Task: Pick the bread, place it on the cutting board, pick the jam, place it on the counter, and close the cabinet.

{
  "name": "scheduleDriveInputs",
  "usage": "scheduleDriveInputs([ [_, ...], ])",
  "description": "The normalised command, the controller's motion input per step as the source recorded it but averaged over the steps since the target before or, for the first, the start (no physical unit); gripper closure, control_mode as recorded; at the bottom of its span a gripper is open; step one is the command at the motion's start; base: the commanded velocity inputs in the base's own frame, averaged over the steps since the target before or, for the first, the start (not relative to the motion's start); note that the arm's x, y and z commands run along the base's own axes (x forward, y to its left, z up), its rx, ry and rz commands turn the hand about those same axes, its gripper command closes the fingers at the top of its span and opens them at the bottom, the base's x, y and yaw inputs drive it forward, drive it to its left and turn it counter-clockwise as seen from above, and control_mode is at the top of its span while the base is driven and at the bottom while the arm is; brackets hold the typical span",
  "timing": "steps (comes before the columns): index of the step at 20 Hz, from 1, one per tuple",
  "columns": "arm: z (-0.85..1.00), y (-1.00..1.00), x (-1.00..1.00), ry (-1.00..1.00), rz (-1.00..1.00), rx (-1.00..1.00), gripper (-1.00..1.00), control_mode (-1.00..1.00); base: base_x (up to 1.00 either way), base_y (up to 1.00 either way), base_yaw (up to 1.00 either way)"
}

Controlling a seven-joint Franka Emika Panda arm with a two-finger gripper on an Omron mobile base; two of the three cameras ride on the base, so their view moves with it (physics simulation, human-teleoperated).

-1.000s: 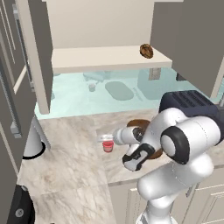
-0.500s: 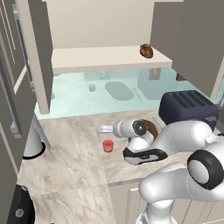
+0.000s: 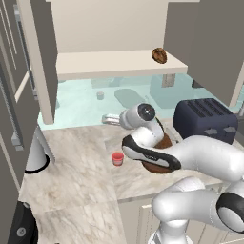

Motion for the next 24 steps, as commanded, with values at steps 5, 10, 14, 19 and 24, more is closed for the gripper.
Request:
scheduleDriveInputs([
  [5,0.66,0.00,-0.01,0.06,-0.15,0.00,-1.00,-1.00,0.00,0.00,0.00],
  [10,0.45,0.00,-0.11,0.03,-0.07,-0.04,-1.00,-1.00,0.00,0.00,0.00],
  [14,0.31,-0.08,-0.41,0.00,0.00,-0.02,-1.00,-1.00,0.00,0.00,0.00],
  [19,0.24,-0.10,-0.35,0.00,0.00,-0.04,-1.00,-1.00,0.00,0.00,0.00],
  [24,0.16,-0.11,-0.31,0.00,0.09,-0.09,-1.00,-1.00,0.00,0.00,0.00],
])
